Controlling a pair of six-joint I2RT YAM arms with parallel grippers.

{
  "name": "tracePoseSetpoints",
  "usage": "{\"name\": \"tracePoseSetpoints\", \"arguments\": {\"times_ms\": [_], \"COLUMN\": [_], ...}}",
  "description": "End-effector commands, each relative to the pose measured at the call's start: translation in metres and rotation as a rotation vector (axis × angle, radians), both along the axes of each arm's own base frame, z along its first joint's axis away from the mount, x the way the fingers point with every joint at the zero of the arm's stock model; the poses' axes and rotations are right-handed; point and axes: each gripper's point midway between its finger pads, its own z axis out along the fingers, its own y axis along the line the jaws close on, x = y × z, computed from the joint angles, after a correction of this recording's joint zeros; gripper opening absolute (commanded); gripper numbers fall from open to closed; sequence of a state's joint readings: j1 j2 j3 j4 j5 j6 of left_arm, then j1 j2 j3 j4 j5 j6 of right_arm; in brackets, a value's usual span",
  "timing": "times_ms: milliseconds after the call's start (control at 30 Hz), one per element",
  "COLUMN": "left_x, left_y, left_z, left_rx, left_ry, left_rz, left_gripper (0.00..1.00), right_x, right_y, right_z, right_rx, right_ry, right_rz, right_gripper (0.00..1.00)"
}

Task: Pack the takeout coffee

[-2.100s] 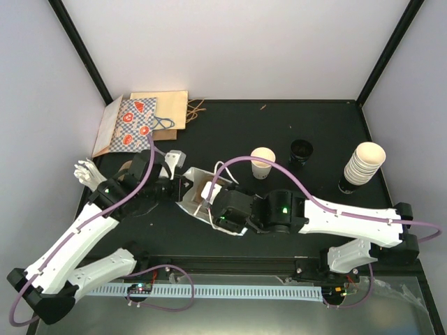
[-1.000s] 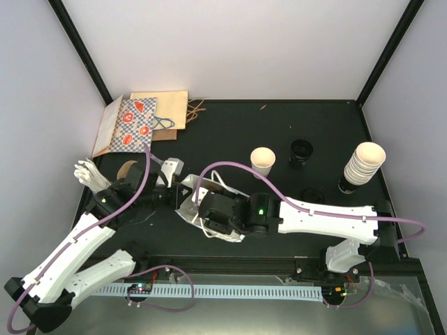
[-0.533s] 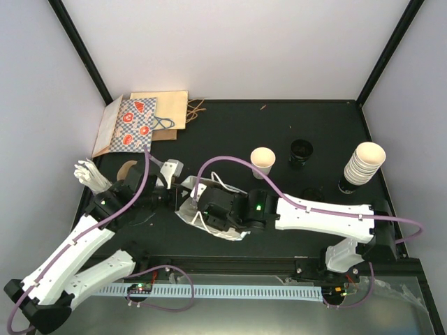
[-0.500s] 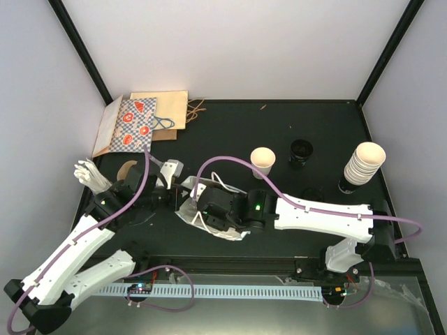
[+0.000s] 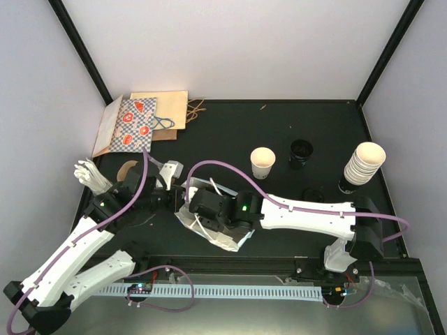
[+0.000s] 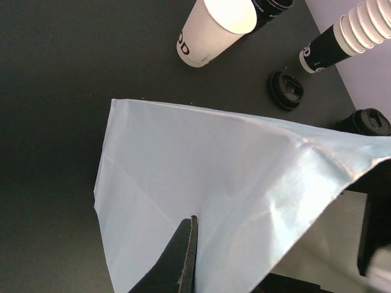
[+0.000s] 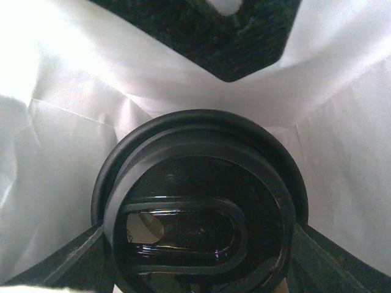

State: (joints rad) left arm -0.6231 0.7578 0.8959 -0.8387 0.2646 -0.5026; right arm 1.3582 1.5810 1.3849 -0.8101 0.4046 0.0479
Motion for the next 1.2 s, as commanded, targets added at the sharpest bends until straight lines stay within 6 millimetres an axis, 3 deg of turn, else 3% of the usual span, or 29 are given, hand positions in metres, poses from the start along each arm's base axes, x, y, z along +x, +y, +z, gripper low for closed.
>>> {"name": "tracePoseSetpoints", "arguments": {"times_ms": [0, 467, 767, 1167], "left_x": [-0.006, -0.013, -0.01, -0.017], "left_y": [-0.005, -0.003, -0.001, 0.002], "left_z": [0.007, -0.001, -0.005, -0.006], "left_rx": [-0.046, -0.057, -0.042, -0.046], "left_ry": [0.004, 0.045, 0.053, 0.058], "left_rz": [-0.018, -0.011, 0.01, 0.005], "left_gripper": [0.02, 0.02, 0.01, 0.01], "right_x": [0.008, 0.015, 0.012, 0.011], "right_y": [0.006, -0.006, -0.014, -0.01], "right_z": [0.0, -0.023, -0.013, -0.028], "right_rx": [-0.004, -0.091, -0.036, -0.052], "right_ry": [-0.027, -0.02, -0.018, -0.003], "right_rz": [-0.006, -0.059, -0.068, -0.069], "right_gripper": [0.45, 0.44, 0.44, 0.44]}}
